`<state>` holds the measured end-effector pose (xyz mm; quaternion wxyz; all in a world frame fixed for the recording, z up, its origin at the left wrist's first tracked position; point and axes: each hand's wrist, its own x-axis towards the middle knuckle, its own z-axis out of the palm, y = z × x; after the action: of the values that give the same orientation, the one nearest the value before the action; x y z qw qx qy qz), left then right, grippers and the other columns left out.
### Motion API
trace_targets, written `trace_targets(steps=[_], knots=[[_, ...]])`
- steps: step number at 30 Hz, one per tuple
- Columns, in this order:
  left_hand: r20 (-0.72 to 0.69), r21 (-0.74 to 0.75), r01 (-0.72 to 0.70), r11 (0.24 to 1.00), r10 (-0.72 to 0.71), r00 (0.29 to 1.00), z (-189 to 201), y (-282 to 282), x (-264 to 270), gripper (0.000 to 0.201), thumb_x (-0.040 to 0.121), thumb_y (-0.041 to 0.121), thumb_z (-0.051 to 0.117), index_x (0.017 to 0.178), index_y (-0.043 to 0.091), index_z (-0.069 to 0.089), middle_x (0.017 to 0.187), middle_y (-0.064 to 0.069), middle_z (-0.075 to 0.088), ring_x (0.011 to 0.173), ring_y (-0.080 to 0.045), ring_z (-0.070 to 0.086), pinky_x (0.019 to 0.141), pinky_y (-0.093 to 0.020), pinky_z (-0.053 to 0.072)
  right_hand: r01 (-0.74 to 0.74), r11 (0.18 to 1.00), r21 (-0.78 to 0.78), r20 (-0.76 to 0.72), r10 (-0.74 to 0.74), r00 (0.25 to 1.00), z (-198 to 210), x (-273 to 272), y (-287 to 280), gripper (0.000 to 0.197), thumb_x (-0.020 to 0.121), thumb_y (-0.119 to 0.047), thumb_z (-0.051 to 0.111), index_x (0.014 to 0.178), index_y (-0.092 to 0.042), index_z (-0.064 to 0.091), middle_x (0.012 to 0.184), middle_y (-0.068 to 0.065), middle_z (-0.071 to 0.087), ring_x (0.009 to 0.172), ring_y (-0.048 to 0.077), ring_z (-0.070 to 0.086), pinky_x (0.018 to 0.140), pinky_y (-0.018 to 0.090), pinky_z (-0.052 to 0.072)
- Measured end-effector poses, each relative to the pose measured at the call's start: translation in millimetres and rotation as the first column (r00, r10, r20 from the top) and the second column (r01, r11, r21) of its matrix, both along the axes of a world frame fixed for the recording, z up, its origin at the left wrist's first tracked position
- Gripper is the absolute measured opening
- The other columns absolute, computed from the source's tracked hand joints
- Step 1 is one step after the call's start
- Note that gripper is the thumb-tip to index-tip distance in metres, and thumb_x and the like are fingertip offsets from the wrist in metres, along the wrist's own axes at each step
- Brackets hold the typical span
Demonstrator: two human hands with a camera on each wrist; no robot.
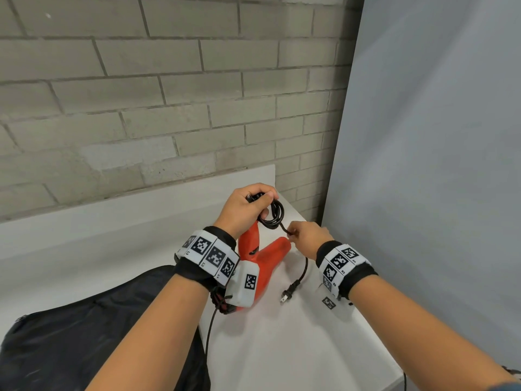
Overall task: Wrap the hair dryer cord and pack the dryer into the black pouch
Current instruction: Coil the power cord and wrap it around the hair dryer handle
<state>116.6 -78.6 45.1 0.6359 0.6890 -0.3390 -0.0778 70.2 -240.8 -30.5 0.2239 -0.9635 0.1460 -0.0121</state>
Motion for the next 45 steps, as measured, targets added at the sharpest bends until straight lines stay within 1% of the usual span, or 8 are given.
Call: trace_targets(steps=[5, 8, 12, 24, 28, 31, 39, 45], knots=[[0.037, -0.025, -0.037, 0.999, 0.038, 0.999, 0.2, -0.1, 0.5, 0.020, 0.083, 0.002, 0.060, 0.075, 0.021, 0.063, 0.050, 0.014, 0.059, 0.043, 0.000, 0.047, 0.050, -0.011, 0.042, -0.324, 0.867, 0.380, 0.235, 0.248, 0.940, 17.0, -8.9, 21.6, 0.019, 0.092, -0.011, 0.047, 0.105, -0.010, 0.061, 0.100, 0.002, 0.062, 0.094, 0.008, 0.054, 0.089, 0.021, 0.041], [0.028, -0.033, -0.068, 0.997, 0.069, 0.997, 0.5, 4.7, 3.9, 0.018, 0.083, 0.002, 0.060, 0.087, 0.018, 0.064, 0.071, 0.006, 0.061, 0.046, 0.001, 0.051, 0.056, -0.010, 0.045, -0.256, 0.881, 0.399, 0.346, 0.114, 0.931, 28.8, -8.6, 19.1, 0.019, 0.093, -0.009, 0.043, 0.080, -0.012, 0.056, 0.077, 0.002, 0.058, 0.069, 0.004, 0.057, 0.074, 0.025, 0.041], [0.095, 0.023, -0.124, 0.992, 0.121, 0.988, 4.1, 15.1, 9.2, 0.014, 0.080, 0.008, 0.065, 0.092, 0.016, 0.067, 0.084, 0.008, 0.065, 0.057, 0.005, 0.058, 0.066, -0.009, 0.047, -0.179, 0.895, 0.410, 0.444, -0.024, 0.896, 51.0, -13.6, 14.7, 0.018, 0.093, -0.009, 0.043, 0.085, -0.005, 0.059, 0.058, 0.000, 0.051, 0.044, -0.006, 0.051, 0.052, 0.006, 0.037], [0.270, 0.311, -0.067, 0.948, -0.021, 0.963, 28.8, 22.8, -2.4, 0.016, 0.086, 0.016, 0.058, 0.096, 0.019, 0.046, 0.085, 0.002, 0.055, 0.063, -0.008, 0.059, 0.065, -0.022, 0.050, -0.173, 0.968, 0.179, 0.671, 0.008, 0.742, 107.4, -20.0, 39.0, 0.020, 0.092, -0.013, 0.048, 0.091, -0.005, 0.066, 0.079, 0.001, 0.060, 0.075, 0.015, 0.053, 0.069, 0.025, 0.040], [0.344, 0.402, -0.088, 0.911, -0.061, 0.937, 31.5, 17.5, -2.0, 0.034, 0.087, 0.017, 0.056, 0.121, 0.018, 0.047, 0.097, 0.001, 0.049, 0.080, -0.014, 0.054, 0.077, -0.026, 0.047, -0.251, 0.961, 0.120, 0.727, 0.087, 0.681, 112.0, -23.6, 47.2, 0.019, 0.090, -0.010, 0.049, 0.089, -0.004, 0.067, 0.077, -0.003, 0.056, 0.068, -0.001, 0.048, 0.065, 0.011, 0.036], [0.356, 0.395, -0.093, 0.914, -0.059, 0.933, 31.1, 15.7, -0.5, 0.022, 0.088, 0.016, 0.055, 0.110, 0.017, 0.055, 0.093, 0.003, 0.052, 0.078, -0.009, 0.054, 0.073, -0.018, 0.048, -0.319, 0.939, 0.133, 0.738, 0.121, 0.664, 113.5, -25.7, 45.6, 0.016, 0.089, -0.006, 0.051, 0.085, -0.003, 0.066, 0.070, -0.007, 0.055, 0.066, -0.006, 0.050, 0.064, 0.004, 0.037], [0.111, 0.080, -0.187, 0.979, 0.177, 0.978, 21.2, 13.0, 3.8, 0.018, 0.090, 0.011, 0.050, 0.108, 0.011, 0.054, 0.075, 0.005, 0.057, 0.063, 0.001, 0.058, 0.060, -0.006, 0.044, -0.261, 0.908, 0.328, 0.415, 0.110, 0.903, 61.9, -21.8, 8.3, 0.021, 0.092, -0.013, 0.046, 0.074, -0.021, 0.050, 0.070, -0.003, 0.049, 0.067, 0.012, 0.046, 0.068, 0.025, 0.039], [-0.107, -0.105, -0.168, 0.980, 0.157, 0.982, 16.6, 14.9, 2.9, 0.015, 0.090, 0.008, 0.051, 0.083, 0.021, 0.050, 0.074, 0.003, 0.051, 0.049, 0.001, 0.054, 0.063, -0.014, 0.050, -0.080, 0.938, 0.336, 0.128, 0.039, 0.991, -3.9, -24.3, -26.1, 0.027, 0.089, -0.014, 0.052, 0.064, -0.024, 0.052, 0.077, -0.003, 0.046, 0.066, 0.014, 0.052, 0.062, 0.018, 0.040]])
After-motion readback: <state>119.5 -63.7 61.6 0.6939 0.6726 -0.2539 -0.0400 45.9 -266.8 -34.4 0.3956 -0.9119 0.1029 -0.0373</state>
